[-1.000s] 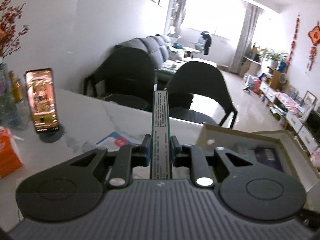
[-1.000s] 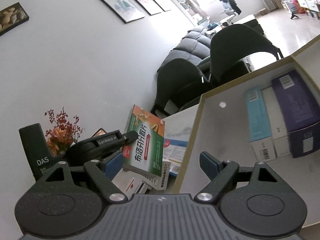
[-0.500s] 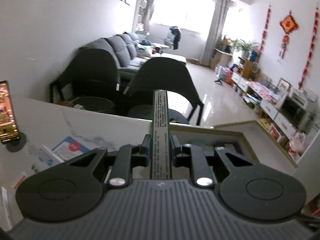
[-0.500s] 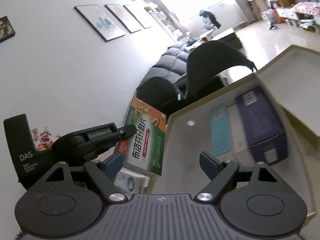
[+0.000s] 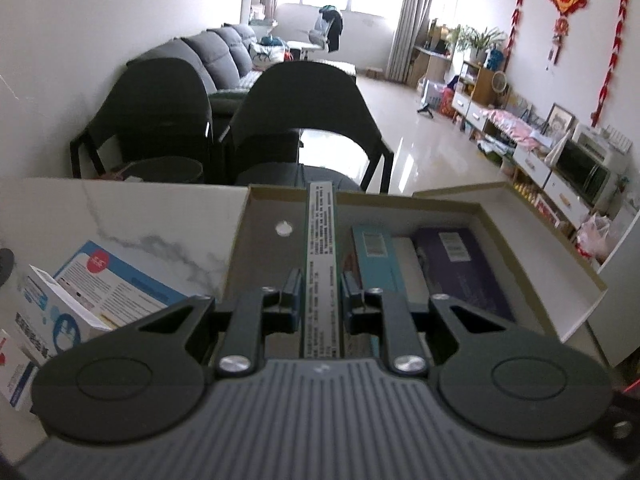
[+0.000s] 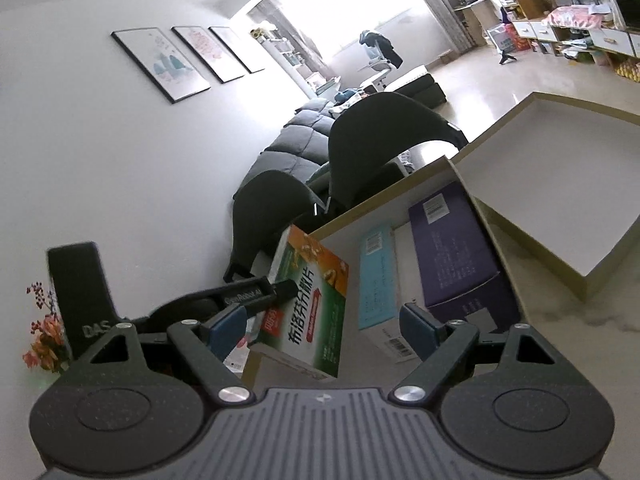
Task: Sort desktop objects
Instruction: 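Carry the narrow box with the left gripper over the beige box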
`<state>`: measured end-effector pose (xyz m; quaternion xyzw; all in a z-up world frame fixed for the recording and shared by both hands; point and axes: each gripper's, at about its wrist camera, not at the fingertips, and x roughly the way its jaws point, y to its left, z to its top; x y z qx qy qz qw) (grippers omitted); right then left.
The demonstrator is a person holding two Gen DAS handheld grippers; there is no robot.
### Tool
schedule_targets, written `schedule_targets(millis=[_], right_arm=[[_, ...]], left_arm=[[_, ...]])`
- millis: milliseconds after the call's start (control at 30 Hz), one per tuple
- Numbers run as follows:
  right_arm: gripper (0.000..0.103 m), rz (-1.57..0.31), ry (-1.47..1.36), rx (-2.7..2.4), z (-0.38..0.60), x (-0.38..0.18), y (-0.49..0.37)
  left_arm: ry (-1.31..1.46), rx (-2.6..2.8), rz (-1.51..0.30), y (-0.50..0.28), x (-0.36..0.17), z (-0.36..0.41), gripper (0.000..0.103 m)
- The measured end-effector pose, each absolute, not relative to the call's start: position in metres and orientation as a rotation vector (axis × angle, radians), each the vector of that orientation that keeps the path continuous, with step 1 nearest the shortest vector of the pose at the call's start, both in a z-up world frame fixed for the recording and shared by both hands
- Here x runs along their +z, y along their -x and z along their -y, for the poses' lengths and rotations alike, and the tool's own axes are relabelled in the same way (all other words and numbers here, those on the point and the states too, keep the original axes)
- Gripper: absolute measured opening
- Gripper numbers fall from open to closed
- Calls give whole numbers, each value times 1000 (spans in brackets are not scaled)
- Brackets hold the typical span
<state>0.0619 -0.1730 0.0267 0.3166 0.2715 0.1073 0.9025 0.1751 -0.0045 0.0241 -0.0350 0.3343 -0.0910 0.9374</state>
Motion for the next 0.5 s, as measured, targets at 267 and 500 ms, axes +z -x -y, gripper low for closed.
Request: schedule_targets(millis=[267,500], right_arm=[[86,-555,-669,176,186,21,-66],[86,-556,-681,153,195,16,-66]], left_arm=[[68,-186,-750,-194,8,20,18],[130,-194,-802,-202,0,16,19]])
